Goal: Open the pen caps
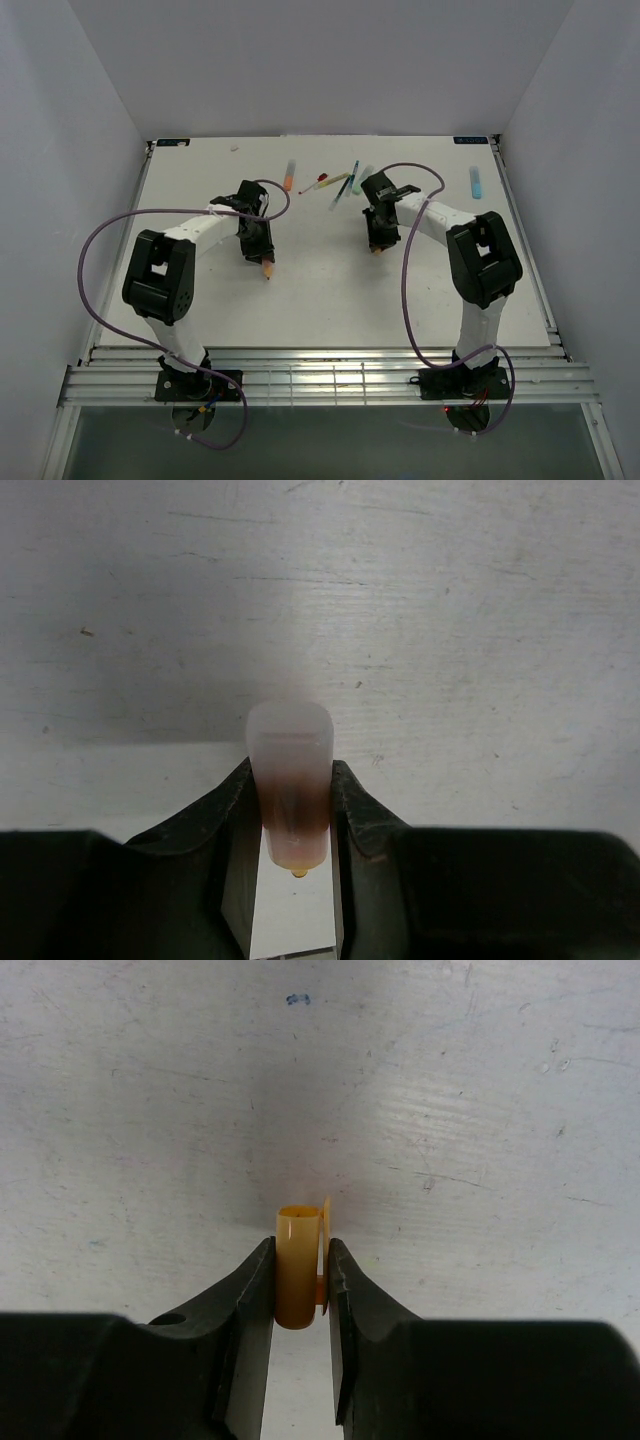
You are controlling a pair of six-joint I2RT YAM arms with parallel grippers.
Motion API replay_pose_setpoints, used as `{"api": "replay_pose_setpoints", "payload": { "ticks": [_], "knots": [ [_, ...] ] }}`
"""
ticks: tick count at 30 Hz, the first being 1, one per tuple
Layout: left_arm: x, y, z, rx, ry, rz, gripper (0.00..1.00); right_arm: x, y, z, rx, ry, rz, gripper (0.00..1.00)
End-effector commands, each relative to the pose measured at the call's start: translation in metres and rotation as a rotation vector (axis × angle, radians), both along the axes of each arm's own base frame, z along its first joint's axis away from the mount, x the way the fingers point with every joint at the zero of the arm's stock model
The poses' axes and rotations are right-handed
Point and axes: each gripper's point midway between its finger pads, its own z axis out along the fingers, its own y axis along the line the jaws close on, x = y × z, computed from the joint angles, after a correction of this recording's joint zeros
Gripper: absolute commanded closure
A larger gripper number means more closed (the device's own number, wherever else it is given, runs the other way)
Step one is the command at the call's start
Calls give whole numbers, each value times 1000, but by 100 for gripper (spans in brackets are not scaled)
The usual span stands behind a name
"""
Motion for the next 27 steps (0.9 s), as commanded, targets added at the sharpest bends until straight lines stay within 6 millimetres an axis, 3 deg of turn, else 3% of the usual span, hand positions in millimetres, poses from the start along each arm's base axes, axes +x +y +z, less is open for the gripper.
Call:
{"api": "replay_pose_setpoints", "payload": {
  "ticks": [1,10,16,18,27],
  "knots": [
    [13,6,5,63,-39,-10,100,6,-4,0,-29,-32,5,92],
    [13,18,-22,155,22,-4,96,2,-5,-11,-28,-27,18,89],
    [11,20,-28,169,43,-7,80,-3,-7,-19,-29,-8,29,81],
    [11,20,-30,170,48,-3,70,-4,-7,-20,-24,-9,27,76],
    [6,20,-32,165,62,-5,59,-10,-7,-25,-18,10,29,55]
  ]
}}
